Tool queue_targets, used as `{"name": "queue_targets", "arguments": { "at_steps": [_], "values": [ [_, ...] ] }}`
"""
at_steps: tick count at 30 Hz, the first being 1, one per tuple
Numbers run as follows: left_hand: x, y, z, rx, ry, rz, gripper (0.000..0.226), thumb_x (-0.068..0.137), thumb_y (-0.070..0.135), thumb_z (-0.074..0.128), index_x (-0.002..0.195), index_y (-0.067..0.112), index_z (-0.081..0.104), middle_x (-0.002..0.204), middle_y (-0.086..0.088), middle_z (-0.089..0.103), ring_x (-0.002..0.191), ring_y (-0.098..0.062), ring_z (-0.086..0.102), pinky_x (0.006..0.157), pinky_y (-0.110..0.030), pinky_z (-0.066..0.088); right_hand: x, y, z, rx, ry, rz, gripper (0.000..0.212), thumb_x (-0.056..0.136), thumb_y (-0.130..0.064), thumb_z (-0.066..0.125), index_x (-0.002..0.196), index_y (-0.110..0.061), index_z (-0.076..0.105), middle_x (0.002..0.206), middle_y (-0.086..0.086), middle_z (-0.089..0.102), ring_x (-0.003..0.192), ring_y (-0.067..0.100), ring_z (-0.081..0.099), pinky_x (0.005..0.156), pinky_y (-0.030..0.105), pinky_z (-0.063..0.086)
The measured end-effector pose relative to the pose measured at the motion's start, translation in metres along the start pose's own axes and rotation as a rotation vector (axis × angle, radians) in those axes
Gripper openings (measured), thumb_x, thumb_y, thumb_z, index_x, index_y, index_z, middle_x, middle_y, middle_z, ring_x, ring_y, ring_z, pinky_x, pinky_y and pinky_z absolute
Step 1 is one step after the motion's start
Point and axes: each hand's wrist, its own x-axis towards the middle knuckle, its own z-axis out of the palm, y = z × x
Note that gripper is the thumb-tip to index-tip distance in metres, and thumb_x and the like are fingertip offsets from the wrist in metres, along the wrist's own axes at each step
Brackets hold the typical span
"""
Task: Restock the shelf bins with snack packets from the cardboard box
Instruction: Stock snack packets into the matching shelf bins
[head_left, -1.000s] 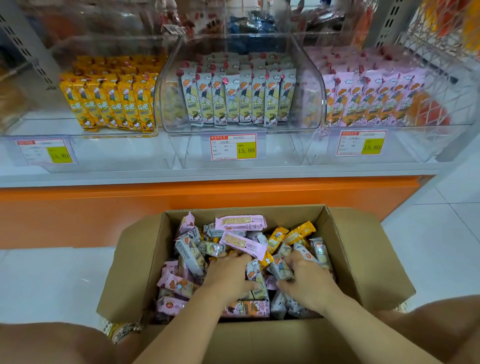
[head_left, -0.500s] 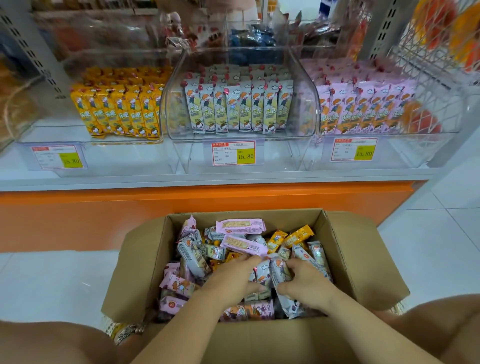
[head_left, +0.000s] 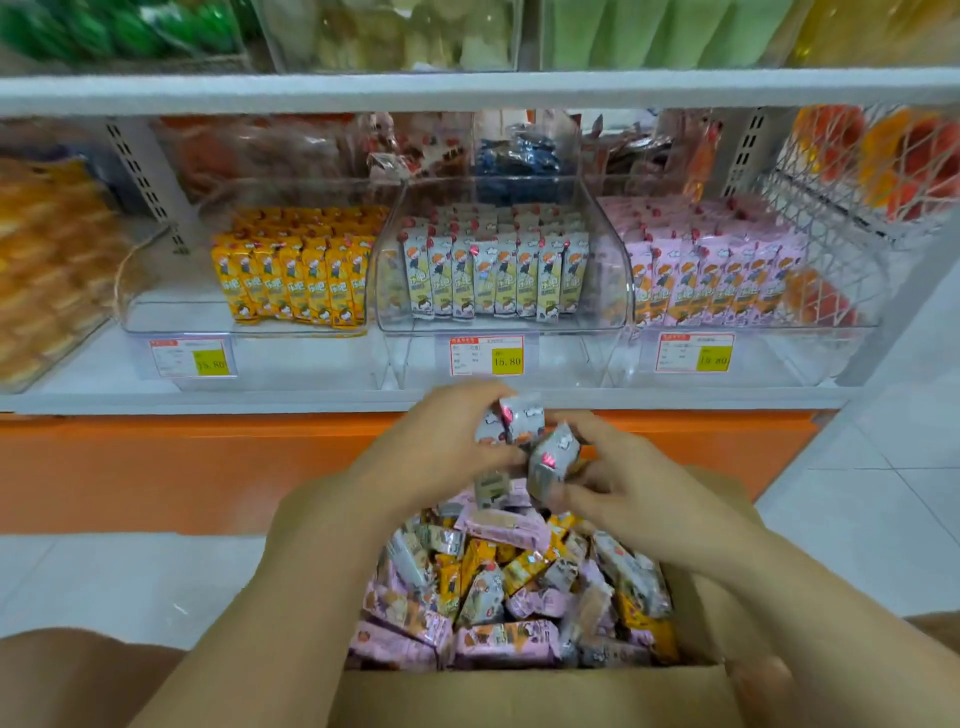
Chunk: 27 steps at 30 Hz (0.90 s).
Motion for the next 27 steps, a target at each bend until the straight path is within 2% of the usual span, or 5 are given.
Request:
{"name": "queue_targets", "arguments": {
  "at_steps": [8, 12, 14, 17, 27],
  "values": [
    [0.018, 0.036, -0.095, 0.016, 0.355, 0.195, 0.051, 0.082, 0.026, 0.071, 0.123, 0.038, 0.044, 0.103, 0.024, 0.053, 0.090, 0.006, 0.053, 0.075, -0.007, 0.041, 0.049, -0.069, -0.065, -0.038, 0.244, -0.229, 0.039, 0.084, -0.019, 0.070, 0.117, -0.029, 0.051, 0.106, -0.008, 0.061, 0.079, 0.017, 0.068, 0.080, 0.043, 0.054],
    [0.055, 0.023, -0.117, 0.055, 0.442, 0.201, 0.065, 0.083, 0.025, 0.072, 0.136, 0.033, 0.036, 0.113, 0.014, 0.054, 0.095, -0.002, 0.055, 0.079, -0.016, 0.040, 0.094, -0.077, -0.075, -0.100, 0.377, -0.252, 0.038, 0.082, -0.022, 0.072, 0.111, -0.033, 0.051, 0.092, -0.019, 0.061, 0.074, 0.003, 0.064, 0.071, 0.017, 0.049],
    [0.076, 0.006, -0.116, 0.106, 0.421, 0.182, 0.066, 0.084, 0.024, 0.072, 0.136, 0.036, 0.033, 0.116, 0.009, 0.060, 0.092, -0.008, 0.059, 0.078, -0.025, 0.044, 0.119, -0.068, -0.072, -0.156, 0.389, -0.195, 0.036, 0.080, -0.026, 0.074, 0.105, -0.032, 0.050, 0.088, -0.021, 0.058, 0.072, -0.004, 0.057, 0.062, 0.005, 0.039],
    [0.102, -0.024, -0.109, 0.278, 0.321, 0.100, 0.064, 0.085, 0.031, 0.069, 0.135, 0.040, 0.031, 0.114, -0.001, 0.064, 0.077, -0.014, 0.059, 0.064, -0.031, 0.047, 0.153, -0.045, -0.058, -0.165, 0.337, -0.093, 0.036, 0.077, -0.027, 0.077, 0.101, -0.027, 0.051, 0.098, -0.006, 0.064, 0.074, 0.008, 0.057, 0.064, 0.019, 0.043],
    [0.168, -0.062, -0.120, 0.610, 0.047, -0.022, 0.065, 0.082, 0.036, 0.072, 0.135, 0.025, 0.037, 0.116, -0.010, 0.059, 0.097, -0.027, 0.054, 0.071, -0.031, 0.039, 0.223, -0.023, -0.034, -0.203, 0.239, 0.109, 0.053, 0.086, -0.022, 0.068, 0.133, -0.013, 0.045, 0.116, 0.010, 0.061, 0.094, 0.023, 0.057, 0.069, 0.024, 0.038]
  ]
}}
